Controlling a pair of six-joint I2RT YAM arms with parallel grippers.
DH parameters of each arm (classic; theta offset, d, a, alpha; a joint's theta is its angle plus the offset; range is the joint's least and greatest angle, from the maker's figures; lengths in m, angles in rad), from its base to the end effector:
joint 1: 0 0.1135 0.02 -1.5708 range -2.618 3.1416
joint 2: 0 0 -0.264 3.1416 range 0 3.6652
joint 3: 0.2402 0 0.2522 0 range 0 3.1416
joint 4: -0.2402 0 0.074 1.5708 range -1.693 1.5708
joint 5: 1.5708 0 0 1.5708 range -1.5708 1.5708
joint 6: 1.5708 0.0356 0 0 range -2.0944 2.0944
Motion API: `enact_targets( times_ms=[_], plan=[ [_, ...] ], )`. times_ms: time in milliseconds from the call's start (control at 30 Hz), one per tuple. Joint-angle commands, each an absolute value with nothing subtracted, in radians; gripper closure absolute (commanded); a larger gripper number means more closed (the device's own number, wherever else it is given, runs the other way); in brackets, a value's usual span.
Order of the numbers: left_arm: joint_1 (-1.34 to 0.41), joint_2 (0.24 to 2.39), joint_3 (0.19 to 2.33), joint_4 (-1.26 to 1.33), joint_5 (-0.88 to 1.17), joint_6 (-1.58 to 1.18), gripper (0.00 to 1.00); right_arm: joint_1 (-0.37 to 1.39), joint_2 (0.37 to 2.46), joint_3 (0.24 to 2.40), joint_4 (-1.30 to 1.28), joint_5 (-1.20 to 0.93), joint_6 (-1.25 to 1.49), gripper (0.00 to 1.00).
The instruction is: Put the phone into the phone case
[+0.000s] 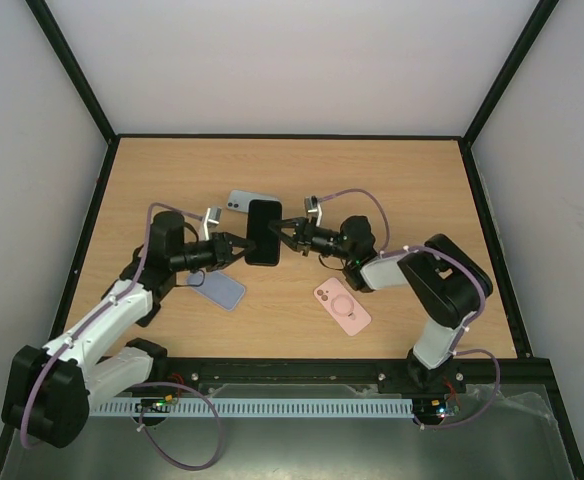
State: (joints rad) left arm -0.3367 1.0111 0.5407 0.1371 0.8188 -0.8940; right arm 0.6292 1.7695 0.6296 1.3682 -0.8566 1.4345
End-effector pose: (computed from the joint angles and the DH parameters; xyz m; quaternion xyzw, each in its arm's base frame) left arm 0.1974 -0.0967 0.2475 0.0164 0.7820 -0.5719 0.2473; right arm 0.2459 0.2123 0.1968 -0.0775 0.6480 0.7439 0.1439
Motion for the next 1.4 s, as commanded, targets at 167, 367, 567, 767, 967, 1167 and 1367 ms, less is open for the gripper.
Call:
enact_targets(
  times_ms=[167,367,567,767,967,1167,1367],
  plan=[
    [-0.328,1.043,0.576,0.117,0.761,-0.844,0.73,0.615,1.622,0.643,1.094,-0.854,1.220,0.98],
    [-0.328,1.057,0.592,0.081,0.713,-0.823,0.63,0.595,1.585,0.681,0.865,-0.844,1.086,0.98],
    [-0.323,1.048,0.643,-0.132,0.498,-0.746,0.16,0.531,1.588,0.818,0.351,-0.716,0.797,0.98],
    [-0.270,1.050,0.633,-0.277,0.304,-0.777,0.00,0.457,1.696,0.885,0.193,-0.693,0.691,0.98],
    [-0.214,1.033,0.555,-0.346,0.147,-0.887,0.10,0.410,1.795,0.946,0.130,-0.674,0.658,0.96],
    [-0.213,0.989,0.518,-0.419,0.016,-0.982,0.17,0.372,1.868,1.020,0.006,-0.610,0.611,0.92],
    [-0.212,1.012,0.512,-0.478,0.012,-1.018,0.19,0.327,1.909,1.034,-0.027,-0.539,0.601,0.86]
  ],
)
